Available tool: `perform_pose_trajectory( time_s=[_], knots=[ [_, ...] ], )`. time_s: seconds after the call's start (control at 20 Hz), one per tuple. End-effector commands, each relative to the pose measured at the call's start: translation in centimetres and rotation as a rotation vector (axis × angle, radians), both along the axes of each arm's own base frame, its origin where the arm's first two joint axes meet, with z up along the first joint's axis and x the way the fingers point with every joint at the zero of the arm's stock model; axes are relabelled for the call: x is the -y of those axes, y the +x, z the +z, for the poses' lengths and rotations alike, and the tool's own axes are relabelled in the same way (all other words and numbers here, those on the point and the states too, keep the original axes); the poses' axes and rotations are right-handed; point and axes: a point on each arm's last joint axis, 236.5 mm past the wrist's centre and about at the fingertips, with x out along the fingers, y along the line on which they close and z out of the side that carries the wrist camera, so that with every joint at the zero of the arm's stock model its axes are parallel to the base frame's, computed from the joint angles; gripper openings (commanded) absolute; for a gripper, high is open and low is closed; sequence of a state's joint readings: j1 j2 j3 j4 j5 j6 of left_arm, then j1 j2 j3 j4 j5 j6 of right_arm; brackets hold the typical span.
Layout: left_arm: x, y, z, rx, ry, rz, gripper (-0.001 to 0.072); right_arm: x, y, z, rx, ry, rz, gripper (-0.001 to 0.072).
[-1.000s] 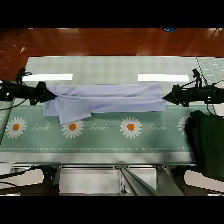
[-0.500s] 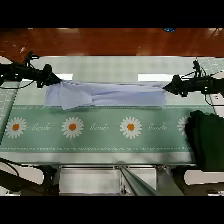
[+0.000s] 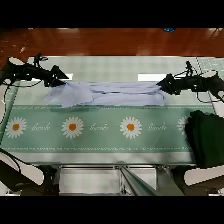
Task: Fold the shirts.
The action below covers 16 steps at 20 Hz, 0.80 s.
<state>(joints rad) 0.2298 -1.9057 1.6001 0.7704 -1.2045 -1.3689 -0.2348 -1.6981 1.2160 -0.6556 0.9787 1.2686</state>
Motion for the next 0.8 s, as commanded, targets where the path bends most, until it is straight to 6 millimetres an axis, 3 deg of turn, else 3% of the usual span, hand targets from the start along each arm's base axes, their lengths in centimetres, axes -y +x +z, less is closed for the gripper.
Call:
perform_pose_trajectory(
  time_s=[0.0,0.1,0.2,0.3,0.4,0.55,0.75],
  knots=[
    [-2.1,0.0,2.5,-0.007,0.023,-0.022,0.0507,0.6,-0.9,2.3,-0.012,0.061,0.029,0.0413],
    [-6.1,-0.8,5.5,-0.03,0.101,0.002,0.0507,3.3,-2.5,5.3,-0.006,0.077,0.043,0.0413],
    [-9.8,-1.9,9.0,0.018,0.2,0.041,0.0507,7.8,-4.4,7.0,0.002,-0.032,0.01,0.0413],
    [-11.0,-3.7,12.3,0.11,0.28,0.001,0.0507,12.4,-6.3,6.9,-0.03,-0.185,-0.11,0.0413],
    [-10.2,-5.9,13.2,0.135,0.297,0.014,0.0507,14.4,-7.1,5.3,-0.038,-0.26,-0.242,0.0415],
    [-6.7,-9.3,12.3,0.227,0.33,0.051,0.0507,11.2,-6.7,2.1,-0.046,-0.155,-0.268,0.0416],
    [-0.2,-14.8,9.6,0.264,0.332,-0.047,0.0507,6.0,-5.4,-1.6,-0.099,-0.013,-0.2,0.0416]
  ],
)
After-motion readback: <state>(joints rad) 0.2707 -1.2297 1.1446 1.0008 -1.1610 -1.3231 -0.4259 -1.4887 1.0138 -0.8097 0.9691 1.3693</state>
